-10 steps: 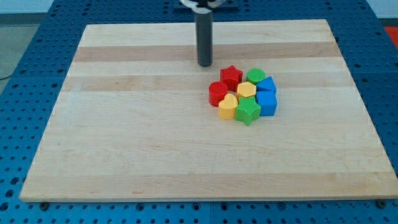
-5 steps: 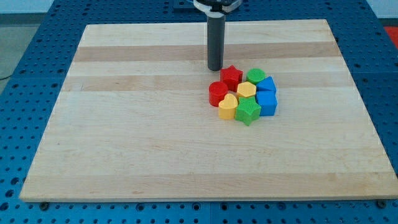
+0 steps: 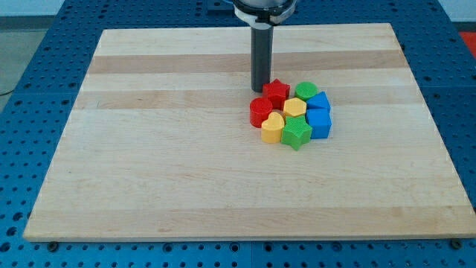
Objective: Push the red blocks slightly into the group of blocks
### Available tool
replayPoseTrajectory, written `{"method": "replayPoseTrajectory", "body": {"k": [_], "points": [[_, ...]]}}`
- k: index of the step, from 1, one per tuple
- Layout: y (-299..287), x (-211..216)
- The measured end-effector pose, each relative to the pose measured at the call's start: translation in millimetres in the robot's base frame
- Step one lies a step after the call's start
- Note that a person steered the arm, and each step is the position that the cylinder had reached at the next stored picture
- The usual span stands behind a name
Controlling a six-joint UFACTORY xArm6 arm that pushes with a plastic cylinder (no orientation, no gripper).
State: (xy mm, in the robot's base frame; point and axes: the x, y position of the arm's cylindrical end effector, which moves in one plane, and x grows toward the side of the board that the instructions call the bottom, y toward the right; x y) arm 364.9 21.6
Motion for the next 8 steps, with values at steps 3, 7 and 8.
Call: {"method": "replayPoseTrajectory", "body": {"k": [3, 7, 8], "points": [[-30, 0], [-71, 54], [-42, 55]]}}
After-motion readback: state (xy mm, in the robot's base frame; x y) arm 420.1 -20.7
